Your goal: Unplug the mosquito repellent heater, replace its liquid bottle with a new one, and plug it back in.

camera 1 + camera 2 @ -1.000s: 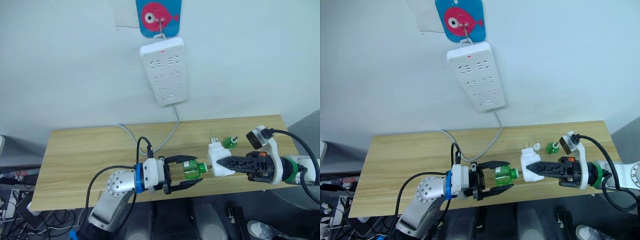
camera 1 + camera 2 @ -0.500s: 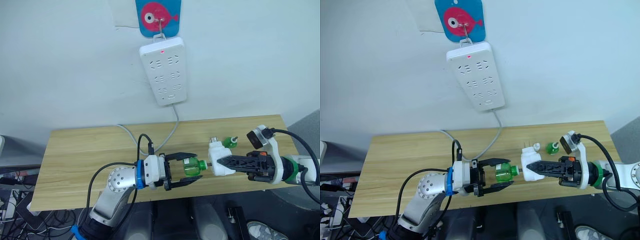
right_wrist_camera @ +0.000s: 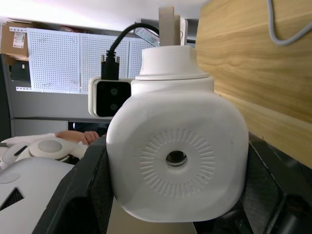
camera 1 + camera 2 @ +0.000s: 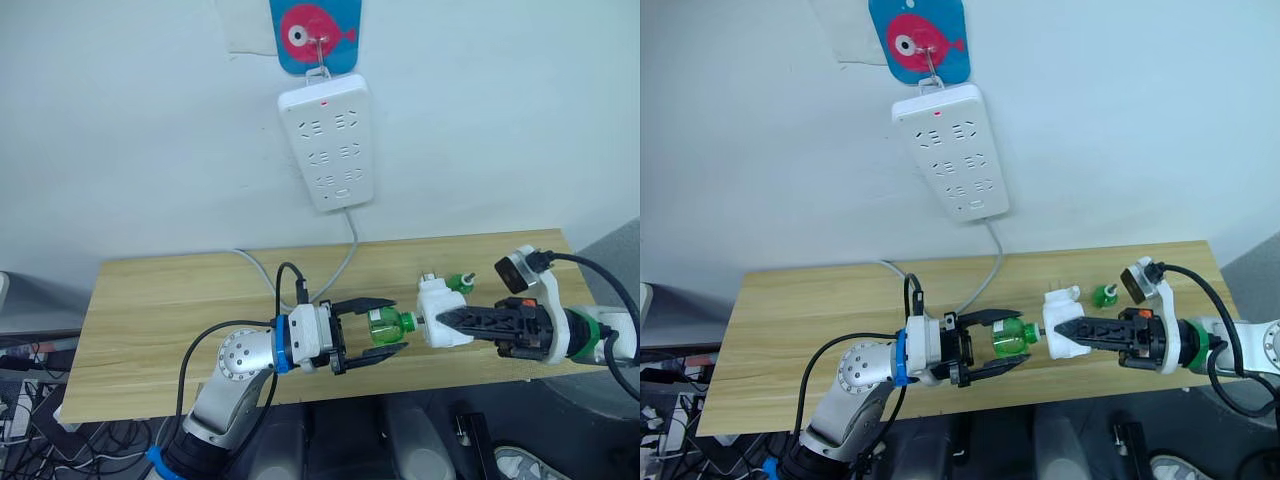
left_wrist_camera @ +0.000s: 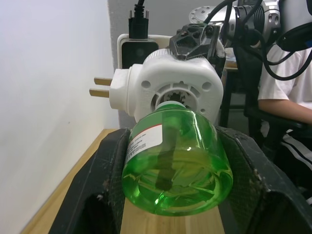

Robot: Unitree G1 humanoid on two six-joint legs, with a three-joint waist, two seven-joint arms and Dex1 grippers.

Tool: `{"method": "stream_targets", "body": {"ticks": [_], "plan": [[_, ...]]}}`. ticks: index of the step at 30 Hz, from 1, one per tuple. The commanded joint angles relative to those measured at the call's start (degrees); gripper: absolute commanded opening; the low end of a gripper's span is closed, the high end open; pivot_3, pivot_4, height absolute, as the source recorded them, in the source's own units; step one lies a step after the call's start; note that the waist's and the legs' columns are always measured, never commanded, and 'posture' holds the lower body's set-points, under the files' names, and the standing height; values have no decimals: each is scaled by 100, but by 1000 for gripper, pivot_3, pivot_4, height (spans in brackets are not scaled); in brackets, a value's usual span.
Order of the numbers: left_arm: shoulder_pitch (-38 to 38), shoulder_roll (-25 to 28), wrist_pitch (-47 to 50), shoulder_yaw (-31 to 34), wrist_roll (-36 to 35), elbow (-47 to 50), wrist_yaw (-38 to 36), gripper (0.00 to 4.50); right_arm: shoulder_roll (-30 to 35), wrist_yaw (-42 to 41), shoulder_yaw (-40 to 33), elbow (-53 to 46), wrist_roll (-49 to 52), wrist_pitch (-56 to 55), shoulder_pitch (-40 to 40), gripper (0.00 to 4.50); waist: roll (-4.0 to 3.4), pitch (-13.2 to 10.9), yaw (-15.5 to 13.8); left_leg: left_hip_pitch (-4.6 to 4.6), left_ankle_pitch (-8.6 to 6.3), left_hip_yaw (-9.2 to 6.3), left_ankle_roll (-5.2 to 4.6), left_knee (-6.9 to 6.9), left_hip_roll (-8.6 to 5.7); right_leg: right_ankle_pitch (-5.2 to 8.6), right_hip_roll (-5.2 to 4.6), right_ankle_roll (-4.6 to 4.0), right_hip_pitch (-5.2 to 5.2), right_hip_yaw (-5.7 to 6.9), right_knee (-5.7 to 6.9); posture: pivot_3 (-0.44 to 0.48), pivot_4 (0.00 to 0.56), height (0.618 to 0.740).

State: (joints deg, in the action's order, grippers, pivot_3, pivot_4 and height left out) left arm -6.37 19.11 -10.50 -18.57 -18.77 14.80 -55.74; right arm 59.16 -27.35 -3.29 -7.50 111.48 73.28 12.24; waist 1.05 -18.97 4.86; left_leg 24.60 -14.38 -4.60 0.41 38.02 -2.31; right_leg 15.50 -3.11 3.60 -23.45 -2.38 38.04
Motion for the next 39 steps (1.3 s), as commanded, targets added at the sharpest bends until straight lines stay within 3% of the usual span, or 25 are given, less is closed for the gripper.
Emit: {"method": "stream_targets", "body": {"ticks": [1, 20, 33, 34, 36, 39], "plan": [[90, -11, -119, -22, -14, 163, 22, 2296, -8, -85, -59, -127, 152, 61, 10, 2977, 0, 0, -1, 1, 0, 0, 0, 0, 0, 0, 0, 0, 0, 0, 0, -159, 363, 740], [-111, -99, -67, -237, -39, 3, -122, 2296, -503, 981, 193, -866, 152, -559, 106, 2977, 0, 0, 5, 5, 0, 1, 0, 0, -1, 0, 0, 0, -5, 5, 0, -169, 350, 740], [-180, -121, -54, -97, -135, -69, -303, 2296, -496, 828, 350, -1142, 152, -657, 144, 2977, 0, 0, 10, 7, 0, -1, 0, 0, -1, 0, 0, 0, -7, 3, -1, -179, 354, 740], [-186, -118, -48, -89, -135, -71, -313, 2296, -467, 798, 346, -1100, 152, -626, 143, 3743, 0, 0, 10, 7, 0, 0, 0, 1, -1, 0, 0, 0, -7, 4, -1, -179, 354, 740], [-187, -106, -39, -89, -133, -67, -326, 2296, -383, 765, 353, -1075, 152, -600, 134, 4328, 0, 0, 11, 7, 0, -2, 0, 1, -1, 0, 0, 0, -6, 3, -1, -179, 354, 740], [-184, -85, -56, -101, -130, -79, -327, 2296, -334, 690, 374, -1062, 152, -595, 149, 4475, 0, 0, 11, 7, 0, -1, 0, 1, -1, 0, 0, 0, -6, 3, -1, -180, 350, 740]]}}
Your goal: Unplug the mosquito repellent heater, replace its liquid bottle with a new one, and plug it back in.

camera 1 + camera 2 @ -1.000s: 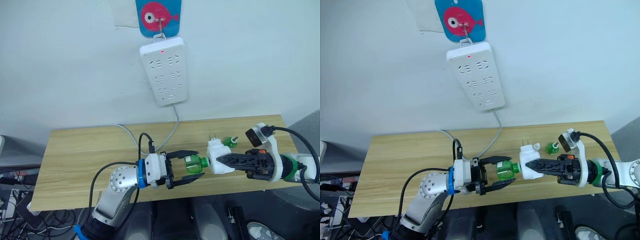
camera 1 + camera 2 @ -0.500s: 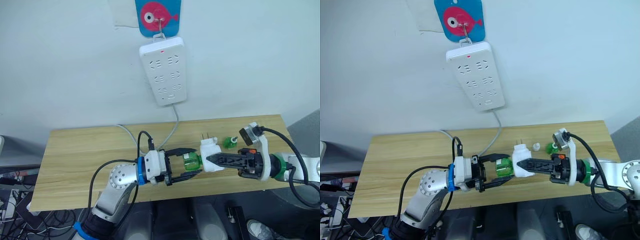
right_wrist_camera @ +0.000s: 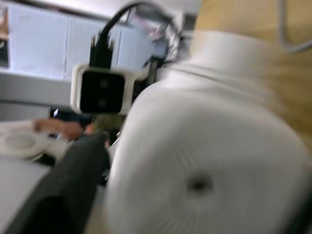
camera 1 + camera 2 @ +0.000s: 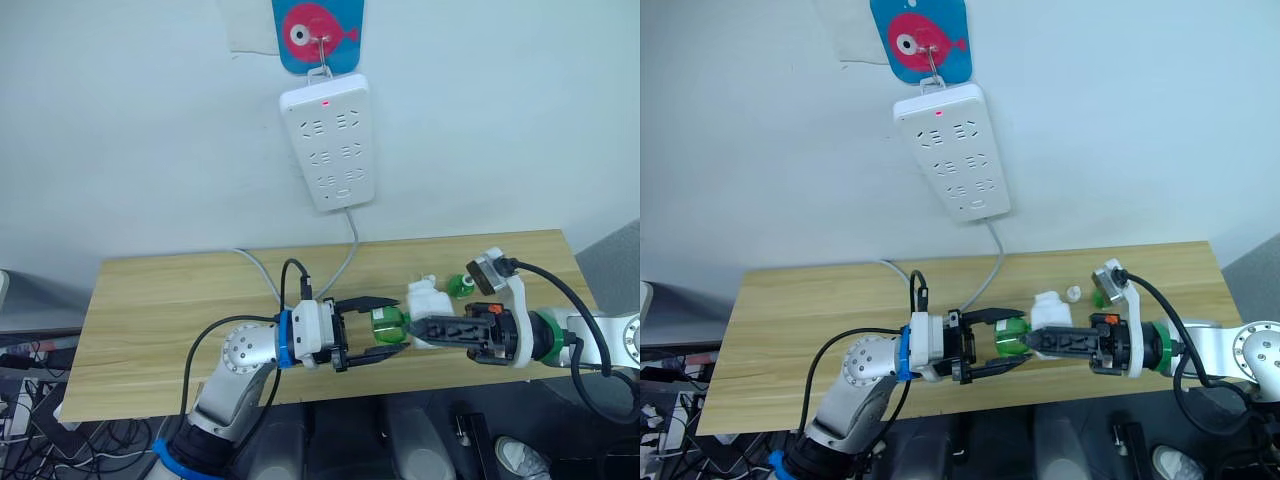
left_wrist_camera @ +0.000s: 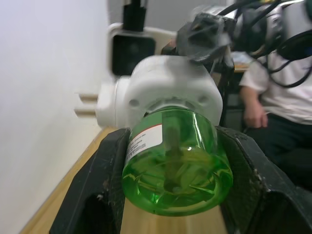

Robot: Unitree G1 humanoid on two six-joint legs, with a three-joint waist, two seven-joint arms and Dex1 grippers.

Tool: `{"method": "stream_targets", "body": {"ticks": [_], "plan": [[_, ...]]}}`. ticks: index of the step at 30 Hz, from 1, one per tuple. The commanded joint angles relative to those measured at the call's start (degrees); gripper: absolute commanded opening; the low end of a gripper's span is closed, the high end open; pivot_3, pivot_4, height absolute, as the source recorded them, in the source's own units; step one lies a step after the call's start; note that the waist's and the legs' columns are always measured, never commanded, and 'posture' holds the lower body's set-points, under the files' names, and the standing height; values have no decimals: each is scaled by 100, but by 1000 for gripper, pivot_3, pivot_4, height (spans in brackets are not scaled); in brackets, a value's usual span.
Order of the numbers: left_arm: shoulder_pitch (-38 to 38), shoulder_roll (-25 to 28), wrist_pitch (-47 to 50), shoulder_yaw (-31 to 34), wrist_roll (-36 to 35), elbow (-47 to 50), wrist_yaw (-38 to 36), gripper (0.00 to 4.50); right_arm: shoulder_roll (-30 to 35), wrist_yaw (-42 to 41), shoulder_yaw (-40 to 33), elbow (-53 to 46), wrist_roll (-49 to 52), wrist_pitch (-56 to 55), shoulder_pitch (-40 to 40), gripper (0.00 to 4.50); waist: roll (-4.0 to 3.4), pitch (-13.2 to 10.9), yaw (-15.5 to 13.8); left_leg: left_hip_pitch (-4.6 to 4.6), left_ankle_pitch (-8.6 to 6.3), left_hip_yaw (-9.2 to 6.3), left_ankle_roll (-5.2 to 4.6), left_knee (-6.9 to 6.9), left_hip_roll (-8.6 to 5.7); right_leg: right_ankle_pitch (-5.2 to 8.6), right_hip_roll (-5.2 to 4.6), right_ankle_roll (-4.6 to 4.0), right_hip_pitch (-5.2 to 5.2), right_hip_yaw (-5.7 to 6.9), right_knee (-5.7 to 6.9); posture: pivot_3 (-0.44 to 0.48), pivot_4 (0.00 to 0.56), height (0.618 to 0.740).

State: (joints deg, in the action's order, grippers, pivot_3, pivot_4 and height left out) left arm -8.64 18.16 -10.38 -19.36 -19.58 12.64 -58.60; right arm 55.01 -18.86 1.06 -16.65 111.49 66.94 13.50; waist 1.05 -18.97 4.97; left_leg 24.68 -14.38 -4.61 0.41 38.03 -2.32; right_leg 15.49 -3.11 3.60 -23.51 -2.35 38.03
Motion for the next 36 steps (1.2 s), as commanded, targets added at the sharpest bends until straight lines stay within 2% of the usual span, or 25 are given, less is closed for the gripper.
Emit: {"method": "stream_targets", "body": {"ticks": [1, 11, 21, 26, 31, 35, 36], "plan": [[35, 9, -74, -22, -49, 121, -40, 2296, 82, -182, -48, -133, 151, 43, 36, 4475, 0, 0, 2, 0, 0, -1, 0, 0, 1, 0, 0, 0, -1, 0, 0, -182, 354, 740], [-45, -8, -29, 34, -15, 15, 72, 2296, -51, -56, 18, -492, 151, -267, -252, 4475, 1, 0, 1, 1, 0, 0, 0, 0, 1, 0, 0, 0, -1, -1, 0, -181, 360, 740], [-56, -32, 84, 114, -19, -40, 185, 2296, 160, -152, 94, -823, 151, -485, -597, 4475, 1, -1, 1, 1, 0, -2, 0, 0, 0, 0, 0, 0, -1, 1, -1, -177, 360, 740], [-64, -34, 81, 149, -10, -62, 176, 2296, 635, -475, 34, -919, 151, -427, -891, 4475, 2, -1, -1, 1, 0, -3, 0, 0, 0, 0, 0, 0, -1, 1, -1, -178, 352, 740], [-88, -27, 45, 165, -19, -105, 126, 2296, 1546, -1153, -246, -863, 151, -188, -1295, 4475, 1, -1, -4, 1, 0, 0, 0, 1, -1, 0, 0, 0, -1, 4, -1, -185, 341, 740], [-110, -41, 32, 149, -28, -109, 96, 2296, 2022, -1443, -532, -661, 151, -48, -1468, 4475, 1, -1, -3, 0, 0, 0, 0, 2, 0, 0, 0, 0, -1, 5, 0, -185, 341, 740], [-107, -41, 33, 148, -34, -100, 89, 2296, 2076, -1342, -590, -405, 151, -2, -1439, 4311, 1, 0, -3, 1, 0, 0, 0, 3, 1, 0, 0, 0, -1, 5, 0, -188, 332, 740]]}}
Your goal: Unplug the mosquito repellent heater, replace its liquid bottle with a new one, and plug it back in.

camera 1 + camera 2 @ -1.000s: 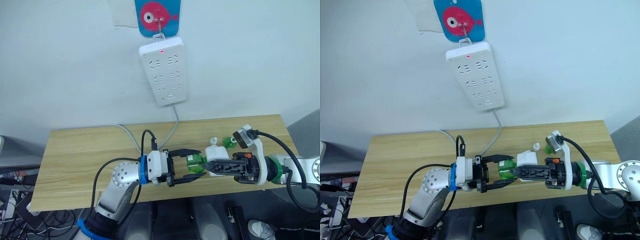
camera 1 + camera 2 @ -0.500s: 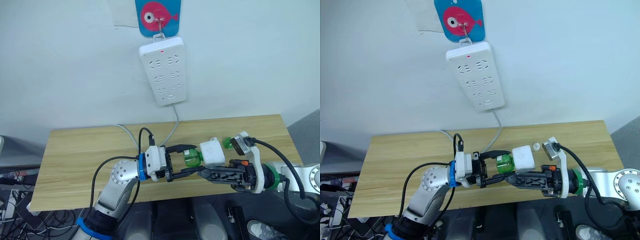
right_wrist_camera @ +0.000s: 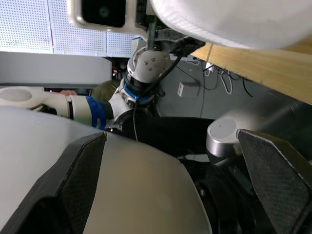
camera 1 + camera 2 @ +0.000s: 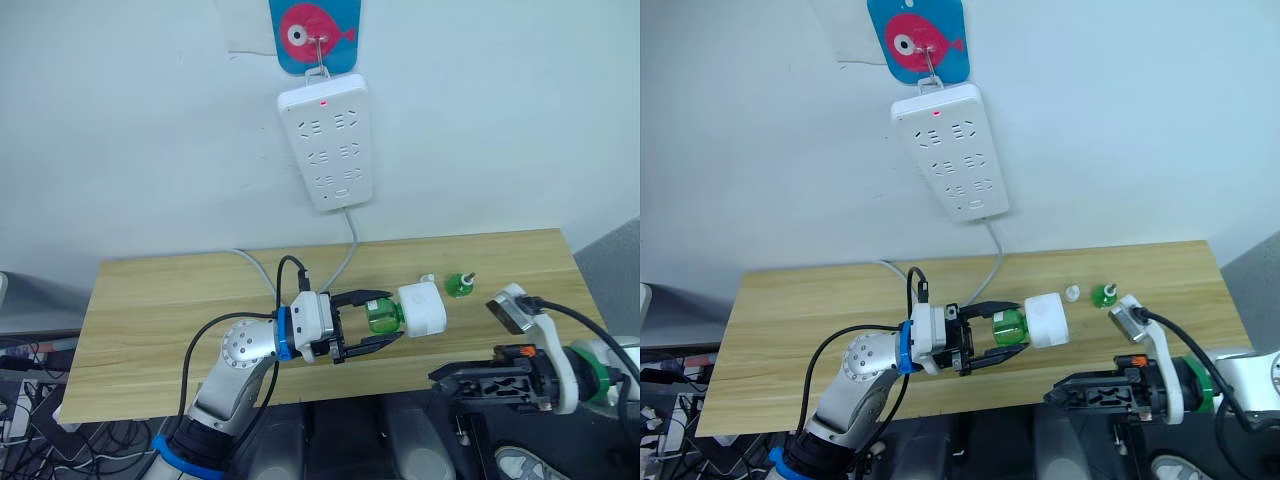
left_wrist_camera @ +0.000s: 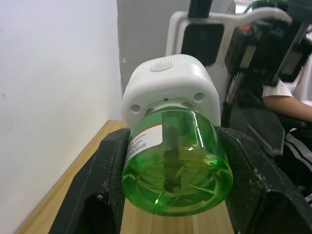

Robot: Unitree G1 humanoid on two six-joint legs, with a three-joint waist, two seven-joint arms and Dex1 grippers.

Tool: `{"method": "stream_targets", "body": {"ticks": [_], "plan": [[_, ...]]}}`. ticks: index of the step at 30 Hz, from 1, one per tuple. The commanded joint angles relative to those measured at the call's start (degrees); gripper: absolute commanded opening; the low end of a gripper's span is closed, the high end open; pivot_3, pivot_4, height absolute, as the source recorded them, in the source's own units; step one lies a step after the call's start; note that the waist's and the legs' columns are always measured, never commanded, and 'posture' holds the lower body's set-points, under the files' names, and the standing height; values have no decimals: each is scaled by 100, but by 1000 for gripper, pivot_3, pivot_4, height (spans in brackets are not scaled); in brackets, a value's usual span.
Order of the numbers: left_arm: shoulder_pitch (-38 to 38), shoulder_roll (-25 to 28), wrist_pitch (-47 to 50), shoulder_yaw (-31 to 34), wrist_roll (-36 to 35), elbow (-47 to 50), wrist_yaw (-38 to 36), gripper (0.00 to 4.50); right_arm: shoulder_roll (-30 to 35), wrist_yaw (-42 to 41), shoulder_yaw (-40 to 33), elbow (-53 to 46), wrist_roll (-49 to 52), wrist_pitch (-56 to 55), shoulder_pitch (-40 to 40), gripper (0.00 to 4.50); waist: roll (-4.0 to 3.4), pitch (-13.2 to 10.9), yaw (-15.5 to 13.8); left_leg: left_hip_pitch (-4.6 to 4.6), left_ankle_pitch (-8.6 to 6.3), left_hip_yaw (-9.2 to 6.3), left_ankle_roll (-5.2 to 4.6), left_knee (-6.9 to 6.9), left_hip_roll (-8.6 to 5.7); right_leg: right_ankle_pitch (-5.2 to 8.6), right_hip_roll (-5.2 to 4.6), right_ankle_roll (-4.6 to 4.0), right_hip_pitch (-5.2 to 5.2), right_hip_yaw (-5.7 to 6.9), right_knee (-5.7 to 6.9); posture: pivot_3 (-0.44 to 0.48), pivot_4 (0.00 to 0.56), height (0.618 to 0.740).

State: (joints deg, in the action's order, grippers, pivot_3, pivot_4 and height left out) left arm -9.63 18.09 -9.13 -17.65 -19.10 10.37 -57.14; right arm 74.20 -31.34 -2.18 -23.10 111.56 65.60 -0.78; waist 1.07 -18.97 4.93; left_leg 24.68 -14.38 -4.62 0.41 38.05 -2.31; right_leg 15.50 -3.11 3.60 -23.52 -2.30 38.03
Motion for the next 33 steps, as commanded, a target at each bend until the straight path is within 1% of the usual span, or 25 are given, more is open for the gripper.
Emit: {"method": "stream_targets", "body": {"ticks": [1, 2, 3, 8, 10, 12, 13, 15, 17, 22, 26, 30, 33], "plan": [[-2, -30, -82, -25, -95, 151, -65, 2296, 163, 56, -284, 621, 144, 130, 116, 4118, 1, 0, 0, 0, 0, 0, 0, 0, 0, 0, 0, 0, 1, 1, -1, -188, 332, 740], [6, -25, -75, -26, -104, 173, -72, 2296, 147, 189, -281, 934, 128, 112, 243, 3919, 1, 0, 5, 0, 0, 2, 0, 1, 0, 0, 0, 0, 1, 2, -1, -189, 325, 740], [23, -13, -66, -24, -119, 204, -83, 2296, 18, 394, -234, 1332, -49, 49, 460, 3593, 1, 0, 6, 0, 0, 5, 0, 2, -1, -2, 0, 4, 1, 2, -2, -189, 325, 740], [88, 75, -20, 9, -207, 317, -177, 2296, -713, 712, -130, 2386, -897, 97, 1283, 1775, 0, 1, 4, 0, 0, 14, 0, 4, -2, -8, 2, 13, -2, 0, -2, -185, 322, 740], [93, 119, 10, 32, -257, 355, -197, 2296, -1060, 814, -118, 2593, -1257, 120, 1547, 959, 0, 1, 4, 0, 0, 15, 0, 1, -2, -8, 2, 12, -6, 0, 0, -180, 318, 740], [94, 152, 53, 46, -307, 399, -200, 2296, -1447, 877, -114, 2669, -1494, 163, 1768, 250, -1, 2, 16, 1, 0, 18, 0, 2, -2, -9, 2, 12, -7, -2, 0, -180, 313, 740], [98, 164, 72, 49, -326, 420, -199, 2296, -1661, 967, -116, 2710, -1613, 166, 1871, 19, -3, 3, 16, 0, 0, 18, 0, 2, -2, -9, 2, 12, -7, -3, 1, -176, 311, 740], [100, 173, 114, 48, -354, 466, -193, 2296, -2062, 1105, -124, 2746, -1682, 239, 2006, 19, -3, 3, 14, 0, 1, 17, 0, 5, -2, -9, 2, 12, -7, -2, 5, -174, 310, 740], [114, 182, 150, 40, -368, 529, -179, 2296, -2329, 1176, -132, 2588, -1636, 403, 1975, 19, -7, 5, 5, 0, 1, 18, 0, 6, -2, -11, 2, 11, -8, -3, 6, -156, 304, 740], [128, 208, 268, 59, -397, 646, -140, 2296, -2640, 1387, -262, 2110, -1311, 649, 1646, 19, -7, 6, -19, 3, 1, 15, 0, 5, -4, -11, 0, 11, -8, -1, 4, -149, 300, 740], [159, 250, 303, 85, -418, 662, -151, 2296, -2661, 1575, -268, 1638, -880, 678, 1300, 19, -7, 7, -13, 4, 1, 15, 0, 7, -4, -11, 0, 11, -8, -1, 6, -148, 309, 740], [205, 277, 242, 68, -357, 620, -167, 2296, -2388, 1861, -211, 1051, -21, 520, 808, 19, -7, 7, -10, 3, 1, 15, -1, 9, -3, -12, 1, 11, -7, -1, 9, -153, 313, 740], [197, 271, 207, 63, -328, 560, -167, 2296, -2231, 1775, -271, 570, 143, 363, 388, 19, -7, 7, -10, 3, 1, 14, -1, 11, -3, -12, 1, 11, -6, 0, 9, -164, 319, 740]]}}
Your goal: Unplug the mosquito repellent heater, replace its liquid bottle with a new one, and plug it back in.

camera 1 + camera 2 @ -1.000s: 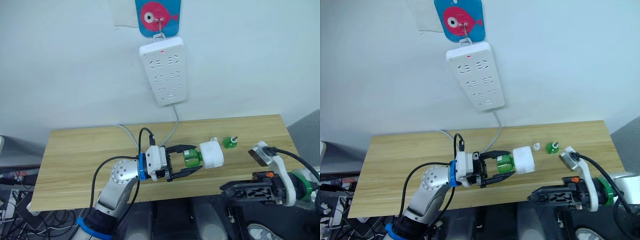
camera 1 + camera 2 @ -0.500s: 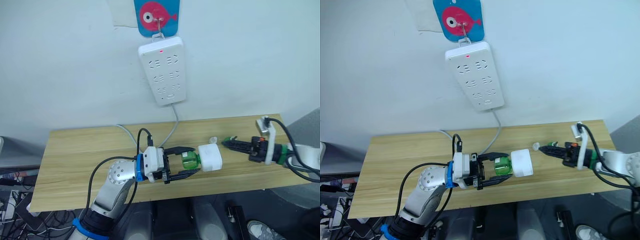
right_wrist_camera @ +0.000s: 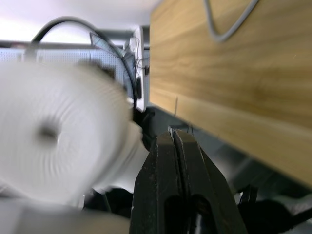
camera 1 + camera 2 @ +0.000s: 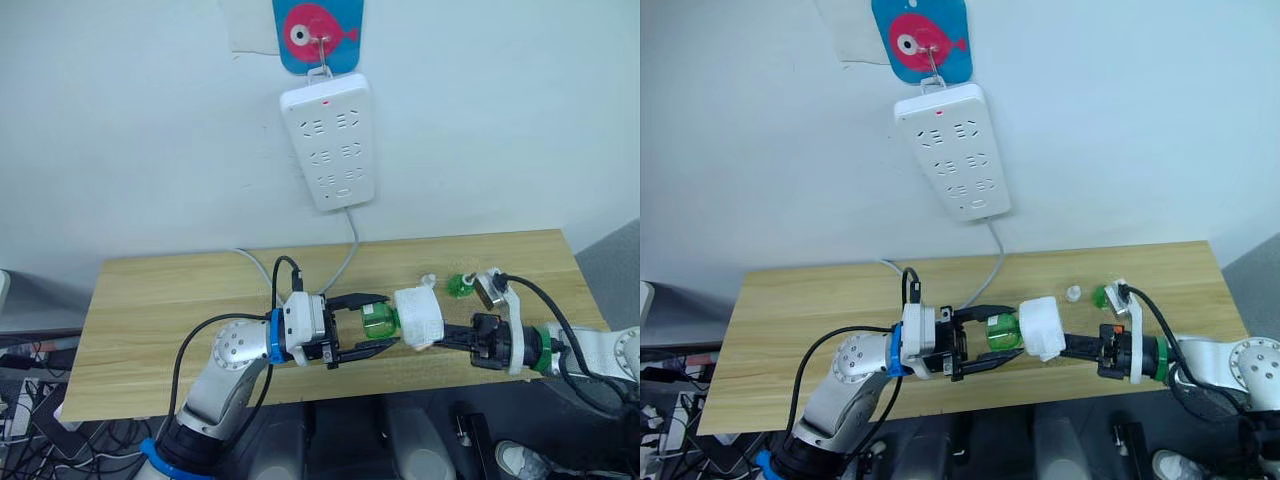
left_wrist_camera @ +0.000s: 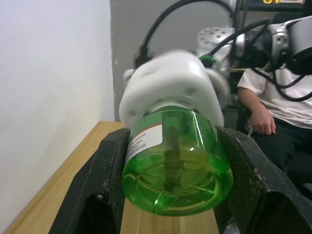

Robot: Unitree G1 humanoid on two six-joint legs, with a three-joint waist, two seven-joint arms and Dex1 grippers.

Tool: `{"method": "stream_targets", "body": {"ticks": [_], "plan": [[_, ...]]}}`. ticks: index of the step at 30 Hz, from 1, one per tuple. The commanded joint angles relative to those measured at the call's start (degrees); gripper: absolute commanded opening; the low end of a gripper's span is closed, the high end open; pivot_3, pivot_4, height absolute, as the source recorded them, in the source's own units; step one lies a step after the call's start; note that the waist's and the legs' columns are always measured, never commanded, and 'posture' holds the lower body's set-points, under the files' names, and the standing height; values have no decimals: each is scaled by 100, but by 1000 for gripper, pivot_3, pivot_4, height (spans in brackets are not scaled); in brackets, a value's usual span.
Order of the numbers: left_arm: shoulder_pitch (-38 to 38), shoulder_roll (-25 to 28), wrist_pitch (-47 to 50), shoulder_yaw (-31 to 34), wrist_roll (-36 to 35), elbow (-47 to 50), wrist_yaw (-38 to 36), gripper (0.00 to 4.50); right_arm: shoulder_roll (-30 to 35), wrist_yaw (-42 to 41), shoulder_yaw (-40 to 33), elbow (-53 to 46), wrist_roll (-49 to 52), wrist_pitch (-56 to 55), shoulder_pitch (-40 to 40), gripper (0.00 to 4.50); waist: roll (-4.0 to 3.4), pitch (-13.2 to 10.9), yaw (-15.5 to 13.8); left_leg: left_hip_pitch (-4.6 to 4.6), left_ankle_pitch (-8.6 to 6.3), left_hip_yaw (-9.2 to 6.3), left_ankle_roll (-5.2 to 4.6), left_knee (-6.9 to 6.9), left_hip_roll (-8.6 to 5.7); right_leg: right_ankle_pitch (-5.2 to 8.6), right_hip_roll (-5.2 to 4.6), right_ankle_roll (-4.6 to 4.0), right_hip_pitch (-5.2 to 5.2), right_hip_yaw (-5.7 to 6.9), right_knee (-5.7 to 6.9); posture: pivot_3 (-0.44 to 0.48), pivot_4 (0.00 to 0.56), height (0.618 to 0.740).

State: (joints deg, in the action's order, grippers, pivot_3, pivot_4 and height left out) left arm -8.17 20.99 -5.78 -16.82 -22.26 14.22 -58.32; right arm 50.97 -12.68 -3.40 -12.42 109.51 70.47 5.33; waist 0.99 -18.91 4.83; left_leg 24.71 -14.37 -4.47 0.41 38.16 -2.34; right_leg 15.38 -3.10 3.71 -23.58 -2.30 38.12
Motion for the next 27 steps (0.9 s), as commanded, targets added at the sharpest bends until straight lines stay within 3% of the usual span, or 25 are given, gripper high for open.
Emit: {"method": "stream_targets", "body": {"ticks": [1, 15, 27], "plan": [[55, -18, -126, -21, -14, 174, -47, 2296, 108, -99, -159, -587, 349, -201, -291, 19, 1, 0, 2, 0, 0, -1, 0, 1, 1, 0, 1, 0, 1, 0, -1, -166, 319, 740], [-20, -73, -226, -118, 89, -41, -126, 2296, 651, -683, -283, -1495, 349, -1015, -369, 19, 1, 0, 21, 0, 1, 2, -1, 9, 0, -7, 2, 6, 2, -1, 0, -204, 330, 740], [31, -38, -164, -161, 129, -25, -153, 2296, 809, -623, -78, -1151, 349, -979, 715, 19, 2, -1, 31, 0, 0, 2, -1, 10, 1, -8, 1, 4, 2, -1, -2, -213, 339, 740]]}}
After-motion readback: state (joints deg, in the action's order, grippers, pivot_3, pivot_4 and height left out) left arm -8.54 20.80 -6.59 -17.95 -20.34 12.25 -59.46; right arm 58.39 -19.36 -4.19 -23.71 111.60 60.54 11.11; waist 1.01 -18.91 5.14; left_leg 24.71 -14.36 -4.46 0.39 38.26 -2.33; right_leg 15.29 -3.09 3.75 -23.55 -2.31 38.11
